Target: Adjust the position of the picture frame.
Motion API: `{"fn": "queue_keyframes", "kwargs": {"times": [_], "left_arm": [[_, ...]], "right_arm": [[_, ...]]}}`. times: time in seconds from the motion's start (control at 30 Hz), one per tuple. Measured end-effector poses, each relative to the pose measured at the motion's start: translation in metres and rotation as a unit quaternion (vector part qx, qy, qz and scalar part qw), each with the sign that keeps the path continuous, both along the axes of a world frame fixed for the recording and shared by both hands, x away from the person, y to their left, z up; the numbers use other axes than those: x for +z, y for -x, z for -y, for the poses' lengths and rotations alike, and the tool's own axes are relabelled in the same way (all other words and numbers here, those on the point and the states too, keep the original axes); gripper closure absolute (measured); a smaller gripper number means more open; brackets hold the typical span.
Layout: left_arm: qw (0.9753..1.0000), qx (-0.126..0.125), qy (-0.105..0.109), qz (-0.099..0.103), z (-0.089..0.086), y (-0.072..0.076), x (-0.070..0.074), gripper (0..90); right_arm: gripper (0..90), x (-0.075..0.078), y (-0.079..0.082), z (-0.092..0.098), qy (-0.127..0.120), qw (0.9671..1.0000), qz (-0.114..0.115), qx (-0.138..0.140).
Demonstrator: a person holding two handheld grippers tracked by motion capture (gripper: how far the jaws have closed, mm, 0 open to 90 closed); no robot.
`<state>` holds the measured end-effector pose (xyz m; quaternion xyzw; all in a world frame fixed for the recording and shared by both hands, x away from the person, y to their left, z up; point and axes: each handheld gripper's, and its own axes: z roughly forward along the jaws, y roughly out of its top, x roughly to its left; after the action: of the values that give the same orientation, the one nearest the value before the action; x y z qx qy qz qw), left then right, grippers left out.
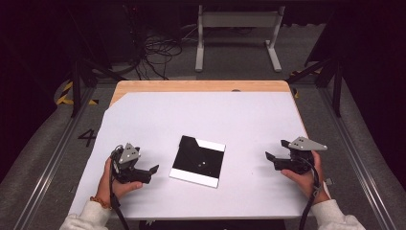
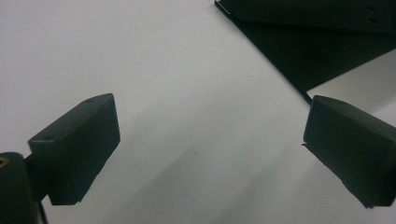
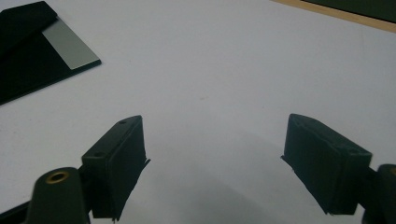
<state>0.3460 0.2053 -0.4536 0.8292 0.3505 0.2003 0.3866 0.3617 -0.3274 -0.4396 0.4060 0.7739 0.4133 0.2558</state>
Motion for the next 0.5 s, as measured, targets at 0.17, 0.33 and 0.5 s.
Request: {"fn": "queue_keyframes", "kwargs": {"times": [0.17,0.33,0.5], "left_arm": [[0.9997,-0.021,-0.007,0.005,0.012,0.016,0.001,6.6],[0.9976,-0.066,-0.021,0.004,0.021,0.029,-0.001,28.2],[0.9944,-0.104,-0.016,-0.010,0.024,0.031,-0.001,55.8]], "right_arm": [[47.3,0.003,0.002,-0.002,-0.005,0.9995,0.012,0.029],[69.3,0.006,-0.004,-0.011,-0.002,0.9986,0.012,0.051],[82.0,0.005,-0.014,-0.022,0.008,0.9974,0.005,0.071]]}}
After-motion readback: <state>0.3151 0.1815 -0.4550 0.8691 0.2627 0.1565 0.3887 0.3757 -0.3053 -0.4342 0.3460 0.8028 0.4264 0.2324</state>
